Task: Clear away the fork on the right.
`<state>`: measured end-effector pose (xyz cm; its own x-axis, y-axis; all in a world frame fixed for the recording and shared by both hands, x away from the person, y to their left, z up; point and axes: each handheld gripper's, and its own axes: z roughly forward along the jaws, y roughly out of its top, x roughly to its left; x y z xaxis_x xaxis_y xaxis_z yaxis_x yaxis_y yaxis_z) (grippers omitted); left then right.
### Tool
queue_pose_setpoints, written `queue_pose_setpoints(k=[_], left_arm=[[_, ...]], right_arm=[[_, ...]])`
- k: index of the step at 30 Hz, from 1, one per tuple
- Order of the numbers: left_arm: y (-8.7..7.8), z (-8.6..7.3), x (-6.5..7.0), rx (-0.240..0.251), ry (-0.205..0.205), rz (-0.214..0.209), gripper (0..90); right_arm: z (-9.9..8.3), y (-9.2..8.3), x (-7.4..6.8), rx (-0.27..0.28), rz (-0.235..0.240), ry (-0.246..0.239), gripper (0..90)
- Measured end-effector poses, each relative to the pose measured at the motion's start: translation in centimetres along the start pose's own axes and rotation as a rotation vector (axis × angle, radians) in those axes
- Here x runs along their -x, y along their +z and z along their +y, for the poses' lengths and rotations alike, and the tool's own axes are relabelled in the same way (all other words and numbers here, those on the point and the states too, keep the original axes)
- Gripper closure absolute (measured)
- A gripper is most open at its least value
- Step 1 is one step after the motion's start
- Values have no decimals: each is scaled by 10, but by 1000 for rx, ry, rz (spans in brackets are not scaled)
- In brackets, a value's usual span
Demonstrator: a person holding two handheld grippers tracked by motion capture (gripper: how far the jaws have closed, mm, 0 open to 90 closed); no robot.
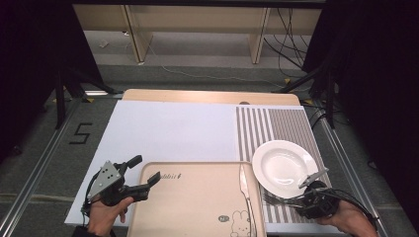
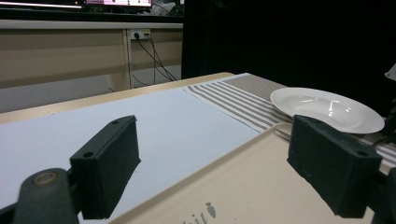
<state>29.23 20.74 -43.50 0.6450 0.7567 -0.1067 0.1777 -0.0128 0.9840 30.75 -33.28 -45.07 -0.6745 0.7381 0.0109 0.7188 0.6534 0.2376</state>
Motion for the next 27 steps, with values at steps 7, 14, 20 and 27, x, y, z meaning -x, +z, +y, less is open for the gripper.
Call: queue_pose_setpoints(k=[7, 14, 20, 27], left_arm=[[0, 0, 0, 0, -3, 0, 160], [0, 0, 0, -3, 2, 0, 160], [0, 0, 0, -2, 3, -1, 160], [0, 0, 0, -2, 4, -1, 160]], right_arm=[[2, -1, -5, -30, -26, -39, 690], [5, -1, -17, -80, -18, -126, 770], [8, 0, -23, -107, -19, -180, 816], [10, 0, -28, -132, -50, -204, 826]])
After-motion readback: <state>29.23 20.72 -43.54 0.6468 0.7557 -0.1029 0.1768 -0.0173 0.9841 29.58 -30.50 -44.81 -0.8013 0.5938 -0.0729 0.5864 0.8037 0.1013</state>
